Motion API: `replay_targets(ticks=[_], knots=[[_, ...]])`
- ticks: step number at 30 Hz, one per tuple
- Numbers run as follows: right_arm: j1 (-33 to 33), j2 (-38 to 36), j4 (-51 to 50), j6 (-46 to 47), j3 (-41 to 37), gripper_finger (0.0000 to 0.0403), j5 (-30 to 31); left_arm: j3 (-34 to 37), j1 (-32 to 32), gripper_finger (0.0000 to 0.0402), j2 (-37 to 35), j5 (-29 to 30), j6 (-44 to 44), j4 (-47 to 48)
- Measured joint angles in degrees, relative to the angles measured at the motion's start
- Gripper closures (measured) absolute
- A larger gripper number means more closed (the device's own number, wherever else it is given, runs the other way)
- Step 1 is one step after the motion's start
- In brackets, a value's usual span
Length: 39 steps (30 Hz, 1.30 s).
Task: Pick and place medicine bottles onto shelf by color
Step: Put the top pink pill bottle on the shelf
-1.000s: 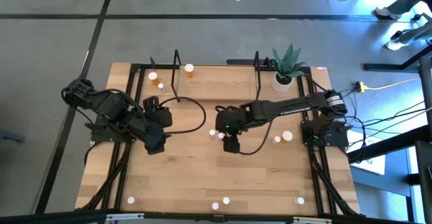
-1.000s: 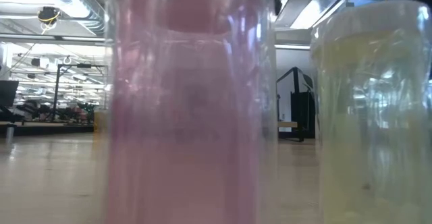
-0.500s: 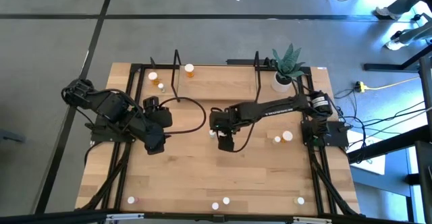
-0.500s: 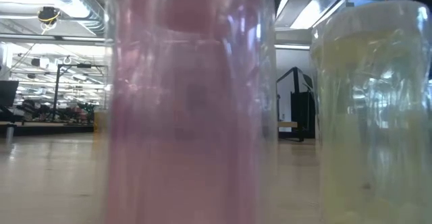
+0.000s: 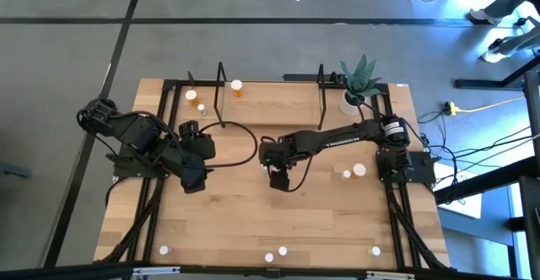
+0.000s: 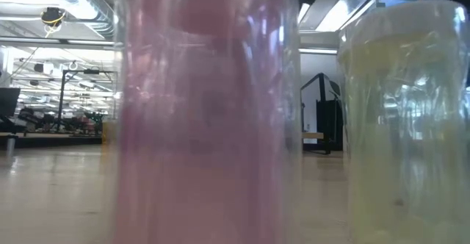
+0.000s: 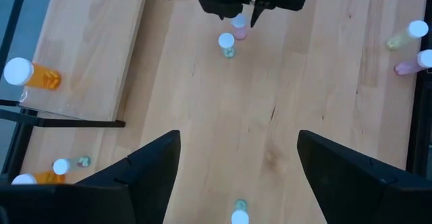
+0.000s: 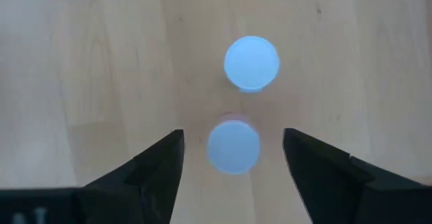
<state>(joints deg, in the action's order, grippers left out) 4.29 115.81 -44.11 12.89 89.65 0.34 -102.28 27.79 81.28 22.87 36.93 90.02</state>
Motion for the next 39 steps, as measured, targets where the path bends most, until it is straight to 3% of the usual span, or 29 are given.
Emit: replay_targets(ticks=[39], knots=[[-0.1,3.9,0.7,-2.4,0.0,0.0163,1.5,0.0,0.0,0.0111,0.0,0.0,0.2,0.0]])
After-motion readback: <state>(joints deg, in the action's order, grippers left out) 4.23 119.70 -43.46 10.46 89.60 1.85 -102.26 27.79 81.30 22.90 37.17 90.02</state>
